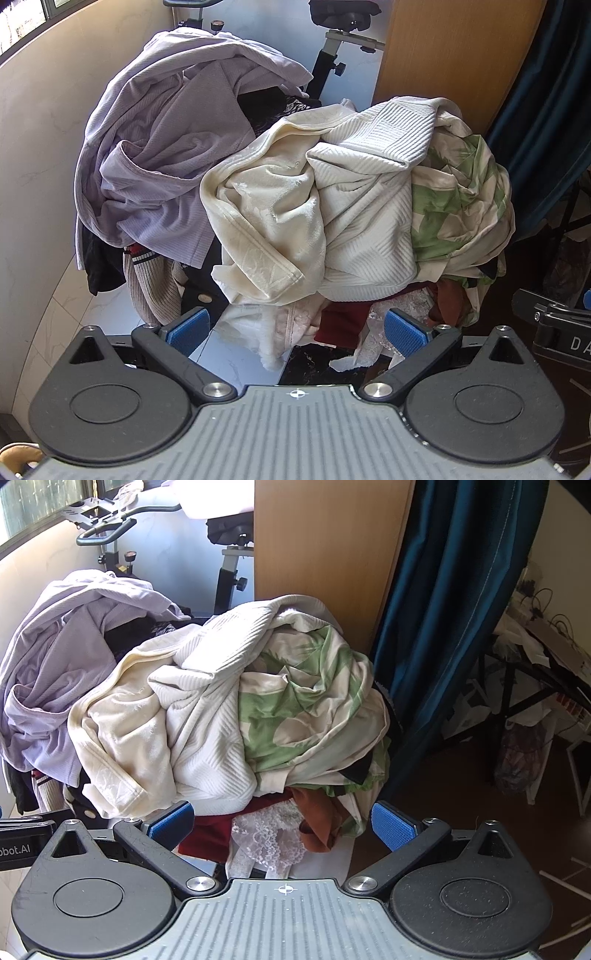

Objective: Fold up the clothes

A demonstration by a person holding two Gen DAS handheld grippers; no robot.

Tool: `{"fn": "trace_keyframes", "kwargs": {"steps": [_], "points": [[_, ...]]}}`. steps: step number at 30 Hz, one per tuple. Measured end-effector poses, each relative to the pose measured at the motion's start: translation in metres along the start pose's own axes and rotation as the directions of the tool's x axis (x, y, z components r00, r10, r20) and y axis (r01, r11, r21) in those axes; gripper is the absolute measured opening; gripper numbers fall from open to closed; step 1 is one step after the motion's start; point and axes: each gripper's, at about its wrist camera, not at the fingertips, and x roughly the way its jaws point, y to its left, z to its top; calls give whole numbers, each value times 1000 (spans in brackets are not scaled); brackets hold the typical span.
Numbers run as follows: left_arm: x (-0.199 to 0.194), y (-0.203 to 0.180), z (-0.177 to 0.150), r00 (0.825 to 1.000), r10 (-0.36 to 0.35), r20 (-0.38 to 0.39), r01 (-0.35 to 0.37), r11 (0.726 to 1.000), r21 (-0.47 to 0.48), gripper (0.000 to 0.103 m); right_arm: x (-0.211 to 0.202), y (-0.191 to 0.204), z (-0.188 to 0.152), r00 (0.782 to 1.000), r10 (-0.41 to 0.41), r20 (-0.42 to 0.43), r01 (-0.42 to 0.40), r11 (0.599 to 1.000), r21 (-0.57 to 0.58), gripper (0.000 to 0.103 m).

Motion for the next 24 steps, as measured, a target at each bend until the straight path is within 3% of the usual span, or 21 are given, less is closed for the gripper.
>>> {"fn": "trace_keyframes", "kwargs": {"steps": [17,24], "points": [[16,40,11,1000,-20,-24,20,1000,18,103,11,50,4,999,-21,-30,21,1000,1,102],[23,53,16,997,-70,-21,70,997,23,103,3,51,11,998,-60,28,58,996,70,102]]}}
